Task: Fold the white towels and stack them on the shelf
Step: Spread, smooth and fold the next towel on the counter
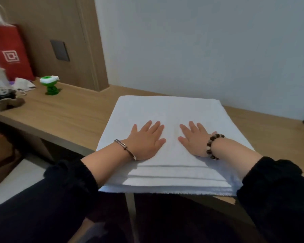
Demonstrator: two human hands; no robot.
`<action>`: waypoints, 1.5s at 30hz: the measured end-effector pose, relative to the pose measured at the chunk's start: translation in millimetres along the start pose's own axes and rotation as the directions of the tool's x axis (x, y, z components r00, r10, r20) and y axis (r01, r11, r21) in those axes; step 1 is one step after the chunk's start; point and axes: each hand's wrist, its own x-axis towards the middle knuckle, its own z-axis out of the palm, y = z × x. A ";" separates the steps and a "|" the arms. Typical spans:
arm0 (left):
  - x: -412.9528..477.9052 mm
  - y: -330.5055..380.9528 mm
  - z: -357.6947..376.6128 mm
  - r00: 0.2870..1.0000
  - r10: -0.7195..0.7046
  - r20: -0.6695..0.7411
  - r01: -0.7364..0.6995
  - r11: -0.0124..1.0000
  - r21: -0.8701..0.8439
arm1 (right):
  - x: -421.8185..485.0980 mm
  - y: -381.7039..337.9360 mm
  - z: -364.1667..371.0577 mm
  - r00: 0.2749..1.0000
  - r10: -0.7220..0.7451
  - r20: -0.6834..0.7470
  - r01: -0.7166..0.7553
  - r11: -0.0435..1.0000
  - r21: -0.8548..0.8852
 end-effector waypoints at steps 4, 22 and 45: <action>-44.2 14.4 12.5 0.985 0.164 -0.044 -0.163 0.986 0.024 | -50.8 10.4 6.2 0.966 -0.241 -0.096 0.245 0.969 0.038; -15.8 14.6 6.8 0.978 0.061 -0.198 -0.029 0.986 0.162 | -45.6 -3.0 -0.2 0.900 -0.229 -0.371 0.288 0.951 0.112; -48.7 -14.3 -41.3 0.998 -0.012 -0.067 -0.006 0.967 -0.254 | -54.0 -14.1 -46.9 0.876 0.101 -0.471 -0.061 0.993 0.099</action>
